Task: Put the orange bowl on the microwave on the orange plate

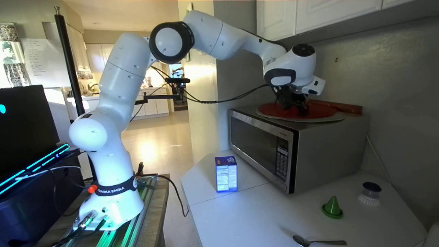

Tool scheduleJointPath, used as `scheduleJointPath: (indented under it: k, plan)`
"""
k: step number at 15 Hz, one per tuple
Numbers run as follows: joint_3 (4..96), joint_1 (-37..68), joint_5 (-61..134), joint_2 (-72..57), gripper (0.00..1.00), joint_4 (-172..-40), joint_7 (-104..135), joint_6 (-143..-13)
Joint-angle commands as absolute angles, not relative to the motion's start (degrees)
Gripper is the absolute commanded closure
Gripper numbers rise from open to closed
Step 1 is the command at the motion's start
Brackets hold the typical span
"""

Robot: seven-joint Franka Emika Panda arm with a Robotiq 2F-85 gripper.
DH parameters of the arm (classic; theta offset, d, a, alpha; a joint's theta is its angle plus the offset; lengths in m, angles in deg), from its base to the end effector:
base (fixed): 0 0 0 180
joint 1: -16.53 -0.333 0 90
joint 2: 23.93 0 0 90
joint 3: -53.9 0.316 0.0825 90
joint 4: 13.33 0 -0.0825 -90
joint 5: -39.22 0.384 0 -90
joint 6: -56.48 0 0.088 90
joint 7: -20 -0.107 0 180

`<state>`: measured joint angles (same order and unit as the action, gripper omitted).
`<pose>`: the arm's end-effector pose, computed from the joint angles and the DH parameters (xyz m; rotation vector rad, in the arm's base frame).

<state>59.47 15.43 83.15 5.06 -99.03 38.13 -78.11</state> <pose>0.7248 0.0819 0.4188 -2.4578 0.0584 -0.5019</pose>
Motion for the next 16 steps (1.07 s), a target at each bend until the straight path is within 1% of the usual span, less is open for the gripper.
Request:
scheduleJointPath:
  k: [1, 9, 16]
  plan:
    - [60.82, 15.83, 81.84, -1.23, 0.01, -108.59, 40.02, -82.23]
    - [61.22, 13.81, 78.06, -10.41, 0.00, -121.19, 38.85, -93.16]
    - [61.45, 10.94, 63.42, -19.47, 0.00, -133.11, 33.20, -104.93]
